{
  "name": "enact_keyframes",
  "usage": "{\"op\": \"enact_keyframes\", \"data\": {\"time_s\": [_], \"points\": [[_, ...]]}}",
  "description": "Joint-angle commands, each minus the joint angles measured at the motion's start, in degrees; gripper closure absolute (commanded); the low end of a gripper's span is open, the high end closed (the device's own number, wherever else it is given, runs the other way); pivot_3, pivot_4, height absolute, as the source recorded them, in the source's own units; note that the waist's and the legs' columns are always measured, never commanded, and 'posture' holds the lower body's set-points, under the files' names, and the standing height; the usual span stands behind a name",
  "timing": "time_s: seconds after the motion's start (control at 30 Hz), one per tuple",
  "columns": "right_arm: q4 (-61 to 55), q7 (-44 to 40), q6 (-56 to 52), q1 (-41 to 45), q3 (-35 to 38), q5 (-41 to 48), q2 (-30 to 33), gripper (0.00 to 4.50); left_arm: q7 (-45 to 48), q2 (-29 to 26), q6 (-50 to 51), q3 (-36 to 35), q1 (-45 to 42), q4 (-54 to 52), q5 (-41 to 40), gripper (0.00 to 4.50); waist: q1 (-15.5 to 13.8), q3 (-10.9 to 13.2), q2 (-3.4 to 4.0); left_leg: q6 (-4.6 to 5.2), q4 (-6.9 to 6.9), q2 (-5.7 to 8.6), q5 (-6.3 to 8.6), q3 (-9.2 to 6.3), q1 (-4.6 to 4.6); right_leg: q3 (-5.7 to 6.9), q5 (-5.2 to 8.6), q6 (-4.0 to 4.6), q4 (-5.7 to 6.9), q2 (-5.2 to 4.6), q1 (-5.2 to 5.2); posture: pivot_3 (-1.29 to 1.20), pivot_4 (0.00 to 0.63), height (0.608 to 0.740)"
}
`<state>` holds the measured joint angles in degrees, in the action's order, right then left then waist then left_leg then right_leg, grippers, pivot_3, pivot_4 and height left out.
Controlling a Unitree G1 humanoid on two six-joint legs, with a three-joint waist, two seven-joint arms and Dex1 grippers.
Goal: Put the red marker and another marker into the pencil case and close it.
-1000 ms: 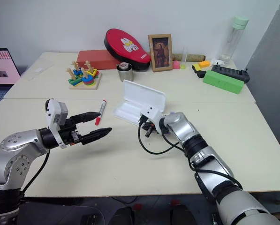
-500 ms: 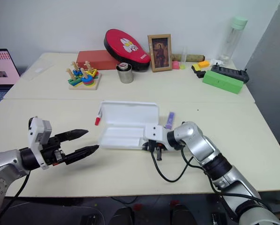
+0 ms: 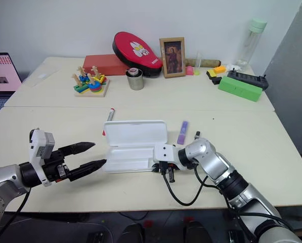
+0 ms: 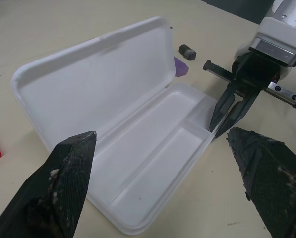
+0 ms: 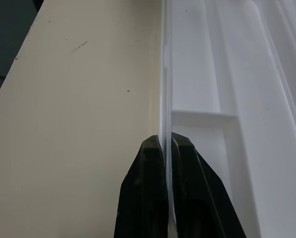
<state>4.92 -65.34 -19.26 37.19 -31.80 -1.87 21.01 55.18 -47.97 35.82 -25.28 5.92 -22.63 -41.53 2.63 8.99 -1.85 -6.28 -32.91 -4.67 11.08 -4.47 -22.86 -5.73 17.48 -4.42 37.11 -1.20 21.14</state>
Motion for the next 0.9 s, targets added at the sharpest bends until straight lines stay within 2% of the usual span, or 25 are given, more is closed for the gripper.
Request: {"op": "enact_keyframes", "data": {"time_s": [0.03,0.3,0.57,0.6,0.73,0.9], "points": [[-1.40,0.20,-0.47,1.09,0.38,-0.25,-0.43,4.48,-0.39,-0.48,-0.24,-0.67,-0.84,-1.74,-0.81,0.00,-0.02,0.01,0.01,0.00,0.00,0.00,0.00,0.00,0.00,0.00,0.00,0.00,0.00,0.00,0.01,0.00,0.150,0.740],[-3.07,1.05,-4.18,0.62,0.65,-0.09,-1.12,4.48,-0.61,-0.47,-0.14,0.26,-1.62,-1.69,-0.91,0.00,-0.05,0.02,0.04,0.00,-0.01,0.00,0.00,0.00,0.01,0.00,0.00,0.00,-0.01,0.00,0.02,0.00,0.150,0.740],[-7.63,1.01,-8.55,1.05,3.46,3.53,-1.78,2.62,-1.30,-0.17,0.38,0.64,-2.19,-1.44,-1.00,0.00,-0.10,0.02,0.04,0.00,0.00,0.00,0.00,0.00,-0.01,0.00,0.00,0.00,-0.02,0.00,0.01,0.00,0.150,0.740],[-8.26,1.00,-9.24,1.22,3.78,4.00,-1.77,2.26,-1.48,-0.15,0.48,0.67,-2.34,-1.32,-1.00,0.00,-0.10,0.02,0.03,0.00,0.00,0.01,0.00,0.00,-0.01,0.00,0.00,0.00,-0.02,0.00,0.01,0.00,0.150,0.740],[-10.93,1.38,-12.36,2.12,5.67,6.54,-1.98,1.28,-2.53,0.17,0.81,0.68,-3.52,-0.66,-1.01,0.00,-0.11,0.02,0.04,0.00,-0.01,0.00,0.00,0.00,0.00,0.00,0.00,0.00,0.00,0.00,0.00,0.00,0.150,0.740],[-14.02,1.61,-15.51,2.70,8.17,9.98,-1.33,0.20,-4.96,1.64,0.54,0.53,-6.37,0.85,-0.73,0.00,-0.26,0.02,0.04,0.00,-0.01,0.00,0.00,0.00,-0.01,0.01,0.00,0.00,0.00,0.00,0.01,0.00,0.150,0.740]]}}
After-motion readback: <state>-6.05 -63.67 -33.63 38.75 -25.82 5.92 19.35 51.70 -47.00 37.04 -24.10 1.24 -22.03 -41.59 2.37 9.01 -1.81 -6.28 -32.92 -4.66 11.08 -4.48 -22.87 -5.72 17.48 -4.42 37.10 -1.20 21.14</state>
